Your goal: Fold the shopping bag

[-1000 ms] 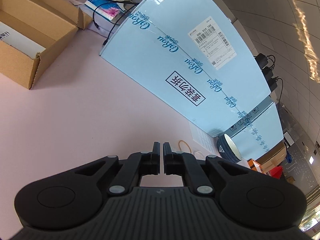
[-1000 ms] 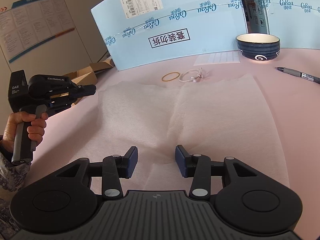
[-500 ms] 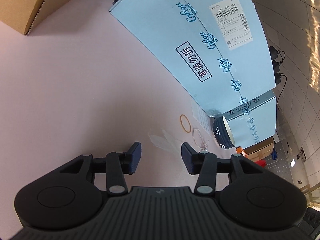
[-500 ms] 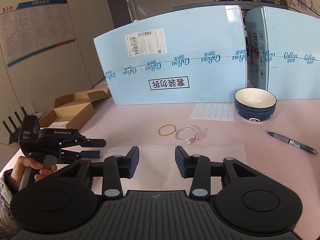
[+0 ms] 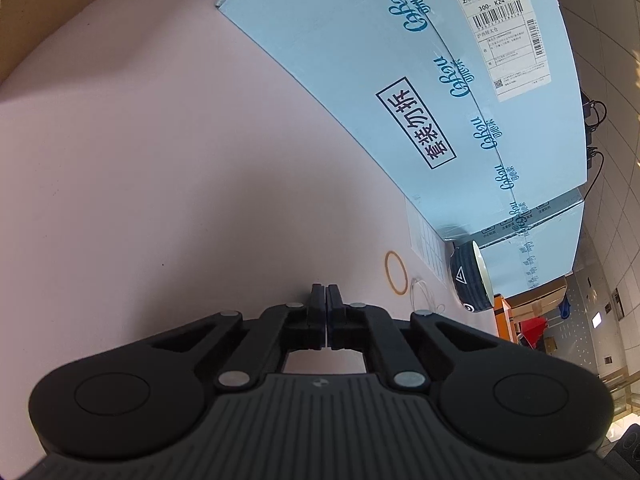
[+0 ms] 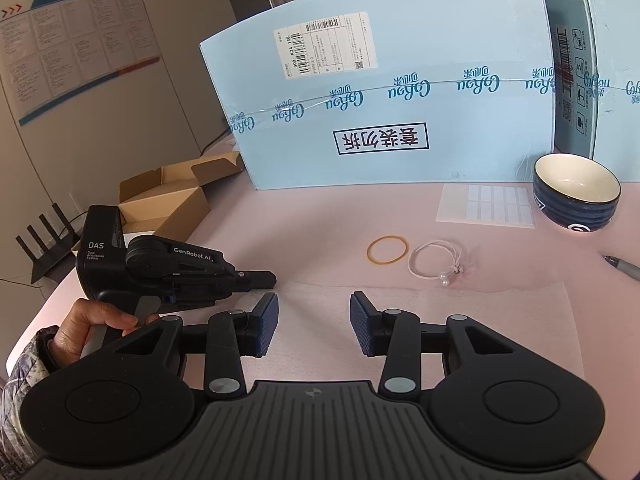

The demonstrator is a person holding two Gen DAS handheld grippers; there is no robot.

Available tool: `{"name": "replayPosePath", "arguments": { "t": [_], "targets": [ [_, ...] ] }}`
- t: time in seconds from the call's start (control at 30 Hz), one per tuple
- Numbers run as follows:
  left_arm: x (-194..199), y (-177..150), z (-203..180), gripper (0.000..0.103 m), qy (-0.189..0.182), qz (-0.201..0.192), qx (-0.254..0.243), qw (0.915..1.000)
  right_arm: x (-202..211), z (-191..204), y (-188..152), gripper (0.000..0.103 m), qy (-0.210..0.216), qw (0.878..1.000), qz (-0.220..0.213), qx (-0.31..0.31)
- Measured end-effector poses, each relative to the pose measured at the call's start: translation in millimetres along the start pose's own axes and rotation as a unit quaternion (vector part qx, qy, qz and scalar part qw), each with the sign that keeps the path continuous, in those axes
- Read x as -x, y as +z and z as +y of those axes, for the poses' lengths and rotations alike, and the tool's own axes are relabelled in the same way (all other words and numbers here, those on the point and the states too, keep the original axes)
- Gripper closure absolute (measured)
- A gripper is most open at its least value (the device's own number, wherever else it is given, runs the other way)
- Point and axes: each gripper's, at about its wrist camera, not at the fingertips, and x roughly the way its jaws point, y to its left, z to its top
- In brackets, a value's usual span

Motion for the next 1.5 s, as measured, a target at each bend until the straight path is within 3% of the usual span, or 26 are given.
{"name": "replayPosePath", "arguments": {
  "t": [0.43,0.53,0.6,0.7,0.73,0.8,1.07,1.23,1.37,1.43,1.5],
  "targets": [
    [-0.3,13.9,11.0,0.103,-0.002,-0.025,0.005,0.9997,-109.6,21.0,22.8,0.064,0.007,0.996,0.088,0.006],
    [8.7,13.2,2.4,0.094,0.024,-0.054,-0.034,0.9977,-118.9,20.2,19.6,0.064,0.008,0.996,0.092,0.001],
    [17.6,12.0,-4.1,0.083,0.035,-0.076,-0.058,0.9948,-120.2,21.9,18.7,0.065,0.012,0.996,0.092,0.0],
    [35.1,10.0,-16.1,0.083,0.02,-0.089,-0.089,0.9918,-119.2,26.9,19.1,0.065,0.019,0.995,0.094,0.008],
    [41.1,7.2,-22.4,0.083,0.019,-0.088,-0.103,0.9906,-119.4,28.1,19.7,0.065,0.022,0.995,0.096,0.009],
    [42.4,3.0,-27.1,0.083,0.02,-0.072,-0.11,0.9911,-121.4,32.0,20.6,0.082,0.02,0.994,0.11,0.021],
    [22.8,-9.9,-28.5,0.09,0.014,0.005,-0.111,0.9937,-126.2,36.0,16.7,0.082,0.0,0.992,0.124,0.033],
    [18.4,-8.8,-17.3,0.091,0.043,0.002,-0.095,0.9946,-126.5,45.4,11.9,0.078,-0.011,0.991,0.116,0.062],
    [17.8,-10.4,-18.4,0.093,0.053,-0.002,-0.105,0.9931,-127.0,61.8,1.3,0.079,-0.035,0.985,0.101,0.134],
    [16.9,-10.6,-17.9,0.095,0.058,-0.003,-0.108,0.9925,-126.2,64.3,-2.2,0.081,-0.039,0.984,0.093,0.147],
    [16.8,-8.7,-15.1,0.099,0.057,0.0,-0.101,0.9932,-125.8,62.7,-2.0,0.094,-0.039,0.985,0.09,0.143]
  ]
}}
